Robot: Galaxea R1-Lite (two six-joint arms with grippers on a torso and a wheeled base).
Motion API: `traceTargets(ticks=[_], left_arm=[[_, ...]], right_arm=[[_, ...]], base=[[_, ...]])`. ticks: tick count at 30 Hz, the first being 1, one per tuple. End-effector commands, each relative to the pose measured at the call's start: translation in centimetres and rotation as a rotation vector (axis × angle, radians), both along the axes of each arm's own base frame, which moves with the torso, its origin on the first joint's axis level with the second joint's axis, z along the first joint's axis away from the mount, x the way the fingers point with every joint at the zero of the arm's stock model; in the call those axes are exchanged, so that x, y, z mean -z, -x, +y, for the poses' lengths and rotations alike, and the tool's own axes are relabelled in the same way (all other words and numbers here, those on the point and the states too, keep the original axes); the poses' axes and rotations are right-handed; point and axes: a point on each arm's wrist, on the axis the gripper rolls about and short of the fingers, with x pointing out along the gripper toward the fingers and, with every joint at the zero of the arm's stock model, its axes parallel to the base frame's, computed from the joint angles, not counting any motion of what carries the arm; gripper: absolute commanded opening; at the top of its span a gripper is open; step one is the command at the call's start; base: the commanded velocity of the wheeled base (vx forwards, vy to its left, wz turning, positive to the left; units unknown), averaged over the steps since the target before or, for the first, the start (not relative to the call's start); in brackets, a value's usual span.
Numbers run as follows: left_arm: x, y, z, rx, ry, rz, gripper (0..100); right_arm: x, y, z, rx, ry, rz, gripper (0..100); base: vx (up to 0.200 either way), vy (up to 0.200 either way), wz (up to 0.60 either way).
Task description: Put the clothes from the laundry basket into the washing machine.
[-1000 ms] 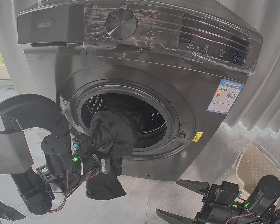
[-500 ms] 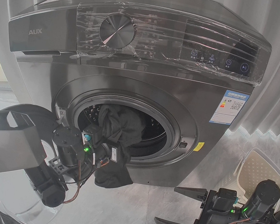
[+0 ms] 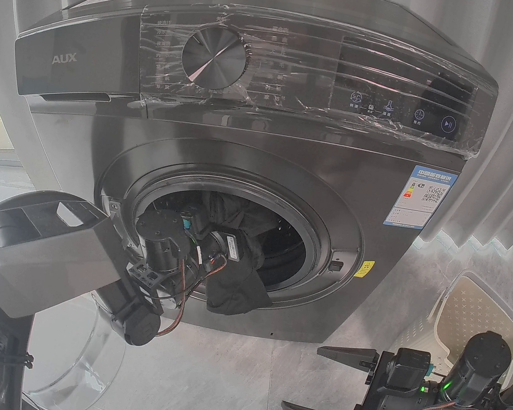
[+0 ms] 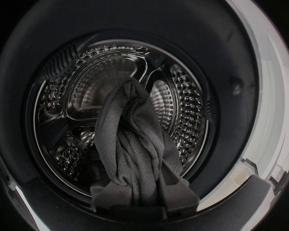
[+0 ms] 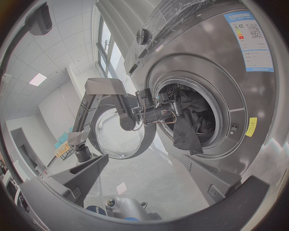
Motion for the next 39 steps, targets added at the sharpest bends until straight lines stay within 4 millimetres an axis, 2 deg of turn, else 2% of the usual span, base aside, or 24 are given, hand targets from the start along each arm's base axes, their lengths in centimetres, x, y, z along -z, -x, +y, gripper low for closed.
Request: traceTargets(ticks=[1, 12, 18, 19, 23, 29, 39], left_arm=[[1.3, -1.9, -0.8, -0.039, 0.02, 0.01, 0], [2.8, -5.3, -1.9, -0.062, 0.018, 0.017, 0], [1.9, -7.4, -2.4, -0.073, 0.036, 0.002, 0], [1.4, -8.8, -2.0, -0.093, 0.045, -0.013, 0], [0.8, -10.1, -2.1, -0.099, 0.075, -0.014, 0], [0.0, -11.6, -2.1, -0.117, 0.098, -0.029, 0], [0.1, -11.7, -2.3, -0.117, 0.096, -0.018, 0]], right_arm=[[0.0, 0.0, 0.0, 0.0, 0.001, 0.002, 100], [0.1, 0.0, 0.0, 0.0, 0.002, 0.003, 100], [0.1, 0.0, 0.0, -0.002, 0.003, 0.004, 100], [0.1, 0.0, 0.0, 0.0, 0.003, 0.004, 100], [0.1, 0.1, 0.1, -0.008, 0.003, 0.004, 100], [0.2, 0.0, 0.2, -0.008, 0.005, 0.006, 100], [0.1, 0.1, 0.2, -0.011, 0.003, 0.004, 100]], base=[[0.0, 0.0, 0.0], [0.0, 0.0, 0.0], [0.0, 0.0, 0.0], [0.0, 0.0, 0.0], [0.0, 0.0, 0.0], [0.0, 0.0, 0.0], [0.0, 0.0, 0.0]])
